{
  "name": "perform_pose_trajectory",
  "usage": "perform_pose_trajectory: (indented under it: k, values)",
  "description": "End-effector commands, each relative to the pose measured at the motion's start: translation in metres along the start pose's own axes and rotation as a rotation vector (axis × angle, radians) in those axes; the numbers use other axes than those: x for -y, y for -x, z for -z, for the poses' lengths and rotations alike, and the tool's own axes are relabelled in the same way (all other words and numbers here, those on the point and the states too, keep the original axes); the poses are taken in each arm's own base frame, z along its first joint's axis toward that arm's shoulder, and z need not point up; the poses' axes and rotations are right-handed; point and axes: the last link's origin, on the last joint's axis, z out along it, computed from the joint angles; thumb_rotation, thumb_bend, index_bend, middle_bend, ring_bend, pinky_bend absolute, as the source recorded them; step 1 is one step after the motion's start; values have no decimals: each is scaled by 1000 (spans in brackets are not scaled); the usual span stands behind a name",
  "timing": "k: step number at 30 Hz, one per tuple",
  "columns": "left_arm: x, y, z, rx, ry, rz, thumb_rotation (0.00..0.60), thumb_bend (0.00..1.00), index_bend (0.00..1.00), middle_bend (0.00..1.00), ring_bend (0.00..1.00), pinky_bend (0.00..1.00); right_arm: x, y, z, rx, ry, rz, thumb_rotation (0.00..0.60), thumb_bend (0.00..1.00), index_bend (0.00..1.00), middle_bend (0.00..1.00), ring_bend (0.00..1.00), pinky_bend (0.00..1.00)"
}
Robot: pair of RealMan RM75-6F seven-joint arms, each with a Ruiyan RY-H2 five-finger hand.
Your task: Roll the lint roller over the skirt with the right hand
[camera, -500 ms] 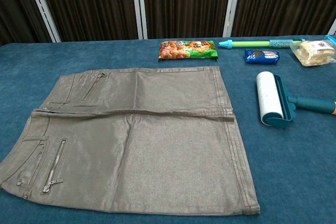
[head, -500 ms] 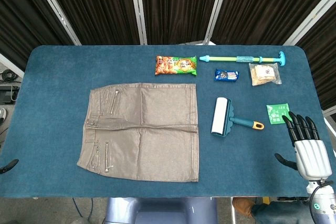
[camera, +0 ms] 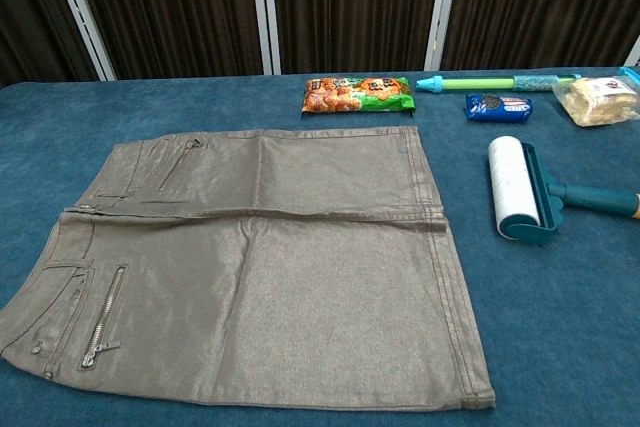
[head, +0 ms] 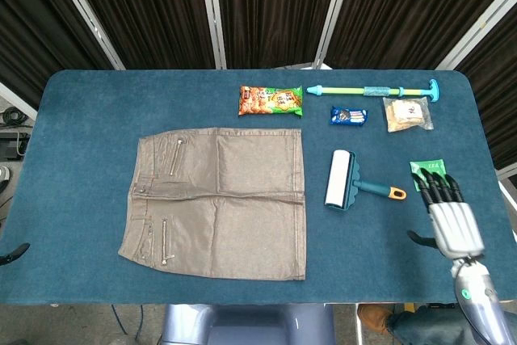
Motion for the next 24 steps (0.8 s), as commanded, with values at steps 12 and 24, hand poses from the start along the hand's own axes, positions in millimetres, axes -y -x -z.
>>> perform_pose_trajectory:
  k: [12,24]
  values:
    - [4,18,-20,52,-71,-43,600,0,0,0,0,0,35,74,-112,199,2,147,600,258,16,60,0,25]
    - [3,21,-23,61,-72,-50,600,0,0,0,0,0,28,95,-121,246,46,180,600,321,80,108,0,26]
